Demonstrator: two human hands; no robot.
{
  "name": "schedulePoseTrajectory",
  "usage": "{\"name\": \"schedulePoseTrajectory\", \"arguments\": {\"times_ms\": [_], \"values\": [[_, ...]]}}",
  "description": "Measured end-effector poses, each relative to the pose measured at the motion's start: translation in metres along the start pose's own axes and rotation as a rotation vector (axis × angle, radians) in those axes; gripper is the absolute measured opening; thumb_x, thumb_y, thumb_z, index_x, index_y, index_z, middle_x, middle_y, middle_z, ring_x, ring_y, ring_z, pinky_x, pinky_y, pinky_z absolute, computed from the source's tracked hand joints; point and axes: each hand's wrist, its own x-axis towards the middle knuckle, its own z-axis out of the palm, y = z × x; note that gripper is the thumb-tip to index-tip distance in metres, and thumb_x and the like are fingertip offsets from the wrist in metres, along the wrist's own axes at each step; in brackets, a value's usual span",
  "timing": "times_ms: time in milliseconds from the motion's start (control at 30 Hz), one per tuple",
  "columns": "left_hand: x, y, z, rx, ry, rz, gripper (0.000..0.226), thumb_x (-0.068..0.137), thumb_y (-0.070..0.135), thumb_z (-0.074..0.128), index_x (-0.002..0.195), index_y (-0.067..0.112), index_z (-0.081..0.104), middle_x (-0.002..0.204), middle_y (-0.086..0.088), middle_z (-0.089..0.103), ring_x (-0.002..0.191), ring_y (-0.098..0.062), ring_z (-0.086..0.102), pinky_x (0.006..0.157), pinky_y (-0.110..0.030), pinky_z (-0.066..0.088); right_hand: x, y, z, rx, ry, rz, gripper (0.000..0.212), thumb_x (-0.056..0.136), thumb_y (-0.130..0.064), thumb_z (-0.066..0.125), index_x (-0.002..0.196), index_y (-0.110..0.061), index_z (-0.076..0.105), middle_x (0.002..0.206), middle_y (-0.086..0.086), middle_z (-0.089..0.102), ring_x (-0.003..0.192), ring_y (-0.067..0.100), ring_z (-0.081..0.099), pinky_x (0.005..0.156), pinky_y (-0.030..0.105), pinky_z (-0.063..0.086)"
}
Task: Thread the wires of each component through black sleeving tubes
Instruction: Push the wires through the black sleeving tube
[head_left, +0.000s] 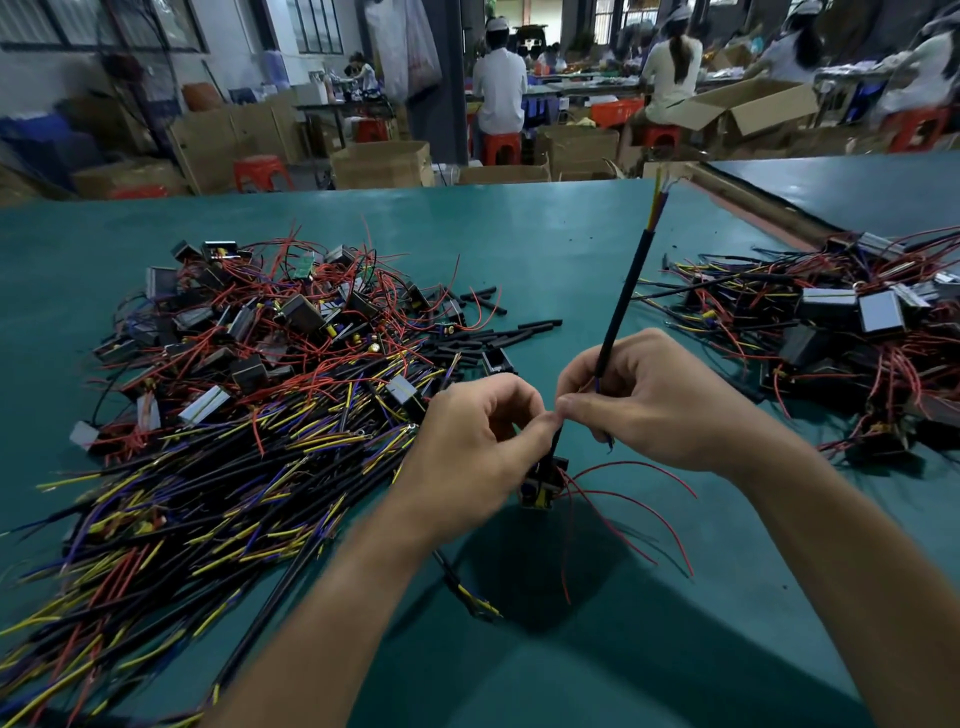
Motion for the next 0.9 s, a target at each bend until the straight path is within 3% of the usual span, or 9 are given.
{"name": "schedulePoseTrajectory", "arguments": {"times_ms": [100,233,433,600,767,900], "values": [[-0.001,-0.003,0.002,0.12,0.044,0.093,0.019,0.091,0.023,0.065,0.076,0.012,0.061,0.057,0.001,0.058,0.045,-0.017,0.048,0.043,-0.031,0.041,-0.001,0.0,-0.001,-0.005,0.008,0.007,0.016,0.089,-0.01,0.067,0.072,-0.007,0.067,0.048,0.013,0.054,0.039,0.009,0.04,0.041,0.015,0.032],[0.0,0.0,0.003,-0.082,0.086,0.009,0.018,0.086,0.02,0.072,0.072,0.011,0.066,0.059,0.0,0.066,0.044,-0.011,0.052,0.045,-0.023,0.042,-0.001,-0.001,-0.002,-0.016,0.016,-0.013,0.014,0.089,-0.01,0.065,0.075,-0.008,0.067,0.054,0.028,0.052,0.035,0.004,0.04,0.04,0.013,0.031],[0.0,0.0,0.005,-0.111,0.13,-0.035,0.018,0.079,0.002,0.075,0.067,0.013,0.066,0.051,0.006,0.061,0.041,-0.006,0.053,0.044,-0.017,0.04,-0.002,0.0,0.0,-0.024,0.035,-0.01,0.014,0.088,-0.011,0.067,0.075,-0.008,0.067,0.052,0.023,0.056,0.034,0.003,0.041,0.04,0.011,0.031],[0.0,-0.001,0.009,-0.095,0.192,-0.032,0.012,0.074,0.014,0.072,0.065,0.015,0.065,0.052,0.003,0.062,0.044,-0.01,0.053,0.045,-0.023,0.042,-0.001,0.001,0.001,-0.032,0.052,-0.038,0.015,0.088,-0.013,0.068,0.073,-0.012,0.067,0.055,0.027,0.051,0.036,0.005,0.044,0.041,0.014,0.033],[0.0,-0.004,0.009,-0.013,0.238,0.011,0.01,0.073,0.014,0.07,0.065,0.015,0.064,0.055,0.0,0.062,0.046,-0.009,0.051,0.048,-0.019,0.039,0.001,0.003,0.006,-0.081,0.094,-0.085,0.014,0.087,-0.018,0.069,0.073,-0.017,0.068,0.053,0.022,0.046,0.046,0.025,0.037,0.045,0.029,0.031],[-0.001,-0.005,0.009,0.053,0.258,0.035,0.011,0.073,0.015,0.07,0.065,0.018,0.063,0.052,0.009,0.058,0.044,-0.003,0.046,0.046,-0.016,0.035,0.002,0.005,0.008,-0.089,0.108,-0.086,0.016,0.087,-0.019,0.069,0.071,-0.019,0.067,0.049,0.016,0.044,0.043,0.017,0.036,0.044,0.028,0.031]]}}
